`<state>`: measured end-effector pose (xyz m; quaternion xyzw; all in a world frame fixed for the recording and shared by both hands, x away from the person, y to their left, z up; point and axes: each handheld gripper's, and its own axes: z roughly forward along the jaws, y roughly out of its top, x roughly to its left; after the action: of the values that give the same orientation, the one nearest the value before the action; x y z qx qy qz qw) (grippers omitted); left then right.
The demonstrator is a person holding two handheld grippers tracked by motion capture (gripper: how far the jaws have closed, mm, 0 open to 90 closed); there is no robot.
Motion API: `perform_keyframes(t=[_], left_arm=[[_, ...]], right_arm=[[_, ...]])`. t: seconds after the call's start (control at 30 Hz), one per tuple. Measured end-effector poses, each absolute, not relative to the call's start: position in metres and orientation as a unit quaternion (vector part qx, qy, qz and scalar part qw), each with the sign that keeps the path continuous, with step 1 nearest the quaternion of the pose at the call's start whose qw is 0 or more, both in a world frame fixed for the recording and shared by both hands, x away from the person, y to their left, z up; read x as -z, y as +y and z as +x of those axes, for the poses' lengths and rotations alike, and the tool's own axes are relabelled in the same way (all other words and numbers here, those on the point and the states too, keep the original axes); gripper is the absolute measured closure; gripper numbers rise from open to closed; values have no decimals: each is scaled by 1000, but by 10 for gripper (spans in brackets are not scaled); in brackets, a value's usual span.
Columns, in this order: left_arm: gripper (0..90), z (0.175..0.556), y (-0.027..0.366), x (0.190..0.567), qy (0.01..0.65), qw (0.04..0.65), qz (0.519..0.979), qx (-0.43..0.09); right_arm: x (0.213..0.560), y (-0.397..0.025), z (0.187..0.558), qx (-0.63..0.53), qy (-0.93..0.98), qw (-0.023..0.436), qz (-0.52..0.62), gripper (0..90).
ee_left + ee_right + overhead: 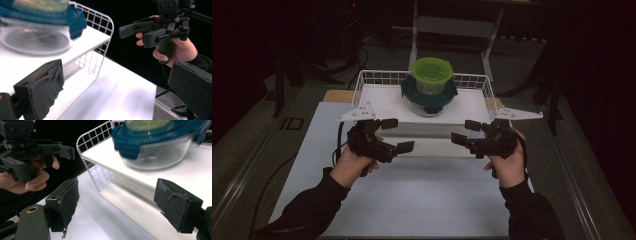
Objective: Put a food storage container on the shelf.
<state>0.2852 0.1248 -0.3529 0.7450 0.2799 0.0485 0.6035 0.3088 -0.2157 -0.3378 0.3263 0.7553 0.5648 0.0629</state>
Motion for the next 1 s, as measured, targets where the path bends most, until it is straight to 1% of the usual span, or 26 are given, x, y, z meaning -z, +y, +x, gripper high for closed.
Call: perform_keyframes(t=[0.23,0.27,0.3,0.33,0.37,0.47,0.53,0.67,0.7,1.0], left_arm=[[0,267,120,382,271,587,762,-46],[0,267,120,382,271,587,762,-46],[0,262,117,390,263,582,768,-50],[0,262,117,390,263,582,768,-50],[0,258,113,397,258,574,776,-51],[0,255,110,405,257,569,780,-45],[0,250,106,415,252,560,788,-43],[0,247,104,422,251,554,793,-42],[0,243,104,430,252,552,794,-39],[0,235,109,460,259,547,795,-47]], right_arm=[[374,-215,297,-552,765,66,326,189],[374,-215,297,-552,765,66,326,189],[384,-215,295,-548,768,68,325,183],[384,-215,295,-548,768,68,325,183],[394,-215,293,-541,773,65,325,183],[403,-216,290,-537,775,63,328,183],[416,-219,286,-534,776,56,331,183],[424,-222,284,-530,777,54,336,183],[434,-229,280,-531,773,50,345,183],[459,-242,272,-513,775,49,366,184]])
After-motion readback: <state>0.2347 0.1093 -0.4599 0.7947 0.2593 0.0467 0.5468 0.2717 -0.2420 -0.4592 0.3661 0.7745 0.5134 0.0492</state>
